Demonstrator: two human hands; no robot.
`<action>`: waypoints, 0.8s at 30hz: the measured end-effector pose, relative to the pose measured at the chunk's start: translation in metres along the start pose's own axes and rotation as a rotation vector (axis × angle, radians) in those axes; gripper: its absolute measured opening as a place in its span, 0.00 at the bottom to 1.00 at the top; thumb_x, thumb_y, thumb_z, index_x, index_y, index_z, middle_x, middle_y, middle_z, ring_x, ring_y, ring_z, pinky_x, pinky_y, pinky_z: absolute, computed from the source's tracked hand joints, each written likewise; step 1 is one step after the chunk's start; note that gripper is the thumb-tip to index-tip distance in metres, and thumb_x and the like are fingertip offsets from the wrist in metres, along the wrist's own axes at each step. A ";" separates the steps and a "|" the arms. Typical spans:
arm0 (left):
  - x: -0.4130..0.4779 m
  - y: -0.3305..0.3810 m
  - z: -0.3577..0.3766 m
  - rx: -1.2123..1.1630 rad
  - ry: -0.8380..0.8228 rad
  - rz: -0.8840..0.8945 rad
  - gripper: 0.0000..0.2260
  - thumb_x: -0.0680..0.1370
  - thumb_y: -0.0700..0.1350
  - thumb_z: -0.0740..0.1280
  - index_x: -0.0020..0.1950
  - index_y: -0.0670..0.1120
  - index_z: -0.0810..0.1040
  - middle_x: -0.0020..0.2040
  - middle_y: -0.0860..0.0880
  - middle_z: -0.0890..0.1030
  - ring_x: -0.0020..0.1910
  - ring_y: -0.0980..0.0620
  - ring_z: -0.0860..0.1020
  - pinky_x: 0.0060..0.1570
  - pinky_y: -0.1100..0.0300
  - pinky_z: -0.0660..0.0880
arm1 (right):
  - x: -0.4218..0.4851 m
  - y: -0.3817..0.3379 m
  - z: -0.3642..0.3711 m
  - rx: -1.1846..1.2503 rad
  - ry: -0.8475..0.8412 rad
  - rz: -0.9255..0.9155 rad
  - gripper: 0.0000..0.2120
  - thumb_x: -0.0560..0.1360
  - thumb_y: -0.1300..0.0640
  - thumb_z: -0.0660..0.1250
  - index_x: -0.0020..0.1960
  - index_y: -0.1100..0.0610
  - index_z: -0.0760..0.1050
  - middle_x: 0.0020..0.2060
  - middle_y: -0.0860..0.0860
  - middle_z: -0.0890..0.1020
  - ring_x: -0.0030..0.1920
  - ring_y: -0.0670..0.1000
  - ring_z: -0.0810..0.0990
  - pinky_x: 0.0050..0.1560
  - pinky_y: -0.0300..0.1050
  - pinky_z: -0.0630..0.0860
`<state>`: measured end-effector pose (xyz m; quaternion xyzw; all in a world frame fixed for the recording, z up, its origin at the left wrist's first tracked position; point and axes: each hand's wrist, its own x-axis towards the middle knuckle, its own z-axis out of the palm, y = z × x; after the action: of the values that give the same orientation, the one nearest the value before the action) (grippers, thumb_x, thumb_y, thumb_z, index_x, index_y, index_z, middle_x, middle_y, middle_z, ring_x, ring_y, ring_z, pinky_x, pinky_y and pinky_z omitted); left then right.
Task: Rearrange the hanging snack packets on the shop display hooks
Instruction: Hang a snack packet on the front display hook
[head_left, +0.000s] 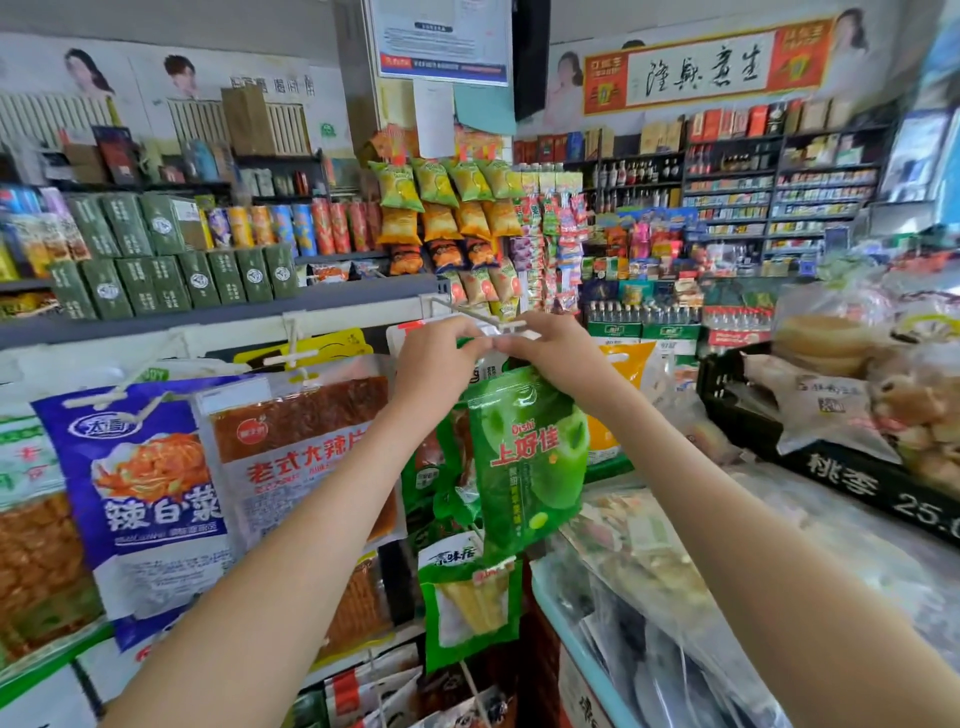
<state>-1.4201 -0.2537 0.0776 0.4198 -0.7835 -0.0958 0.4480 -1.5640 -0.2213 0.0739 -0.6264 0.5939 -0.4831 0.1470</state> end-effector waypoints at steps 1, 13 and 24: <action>0.002 -0.001 0.001 -0.004 -0.011 -0.010 0.09 0.76 0.48 0.67 0.50 0.45 0.82 0.52 0.48 0.82 0.51 0.50 0.79 0.49 0.58 0.71 | 0.002 0.002 0.000 0.013 -0.005 0.012 0.26 0.71 0.41 0.67 0.63 0.56 0.74 0.62 0.53 0.77 0.62 0.52 0.74 0.63 0.52 0.70; -0.016 -0.007 0.000 0.133 0.158 0.090 0.10 0.78 0.46 0.64 0.57 0.45 0.77 0.54 0.48 0.79 0.56 0.49 0.75 0.56 0.54 0.72 | -0.032 0.004 0.021 -0.137 0.240 -0.092 0.12 0.78 0.47 0.60 0.57 0.53 0.69 0.25 0.46 0.70 0.24 0.46 0.67 0.27 0.42 0.61; -0.165 -0.032 -0.072 0.085 -0.215 -0.109 0.03 0.77 0.46 0.66 0.46 0.51 0.79 0.39 0.59 0.78 0.40 0.60 0.76 0.38 0.75 0.66 | -0.101 -0.035 0.100 -0.109 0.047 -0.266 0.13 0.79 0.47 0.57 0.49 0.56 0.70 0.27 0.47 0.72 0.36 0.56 0.76 0.34 0.47 0.65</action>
<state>-1.3049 -0.1354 0.0000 0.4675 -0.8066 -0.1313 0.3372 -1.4474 -0.1619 0.0073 -0.6951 0.5344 -0.4798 0.0332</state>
